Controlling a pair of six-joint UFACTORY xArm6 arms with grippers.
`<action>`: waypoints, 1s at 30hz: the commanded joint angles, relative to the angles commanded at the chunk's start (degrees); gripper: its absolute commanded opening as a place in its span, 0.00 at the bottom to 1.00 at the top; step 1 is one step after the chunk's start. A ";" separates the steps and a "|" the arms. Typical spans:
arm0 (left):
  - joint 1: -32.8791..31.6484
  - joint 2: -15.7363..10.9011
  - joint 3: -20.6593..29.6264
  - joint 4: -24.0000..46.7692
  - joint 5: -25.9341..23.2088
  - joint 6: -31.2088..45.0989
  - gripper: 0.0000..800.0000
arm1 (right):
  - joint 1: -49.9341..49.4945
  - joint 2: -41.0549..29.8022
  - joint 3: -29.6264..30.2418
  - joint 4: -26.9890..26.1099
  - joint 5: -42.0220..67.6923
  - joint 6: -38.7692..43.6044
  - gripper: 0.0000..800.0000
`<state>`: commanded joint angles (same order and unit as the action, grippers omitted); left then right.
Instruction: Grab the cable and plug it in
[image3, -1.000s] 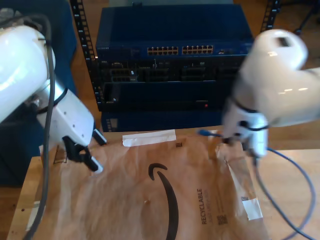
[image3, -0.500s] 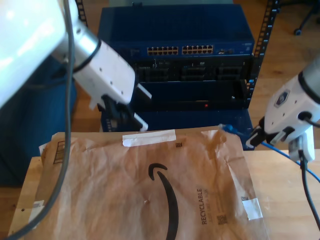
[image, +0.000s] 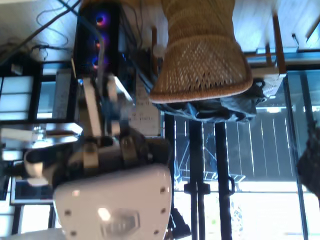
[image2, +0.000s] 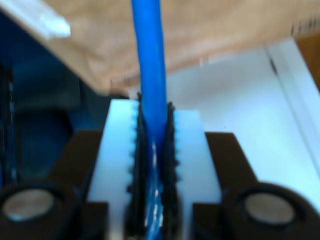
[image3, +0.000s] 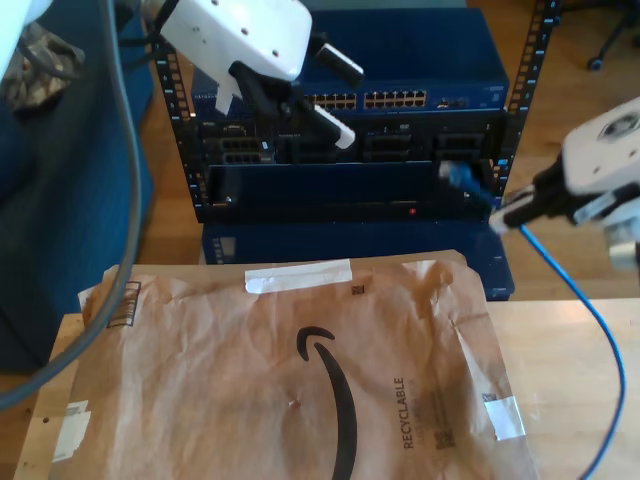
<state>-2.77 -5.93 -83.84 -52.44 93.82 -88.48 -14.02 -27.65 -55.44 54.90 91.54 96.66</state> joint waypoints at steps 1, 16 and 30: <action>0.09 0.00 0.09 -0.35 0.35 -0.09 1.00 | -0.09 0.00 -0.09 0.26 0.00 -0.44 0.01; 0.35 -0.35 -1.32 -9.05 5.10 -7.30 0.98 | 0.09 -0.88 -0.09 6.33 4.22 -3.16 0.01; 0.53 -0.26 -2.55 -10.64 8.09 -8.44 0.98 | -0.18 -1.05 -1.49 7.12 4.22 -4.31 0.01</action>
<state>-2.24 -6.20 -86.38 -63.08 101.91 -96.92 -14.20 -28.70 -56.93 62.02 95.76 92.35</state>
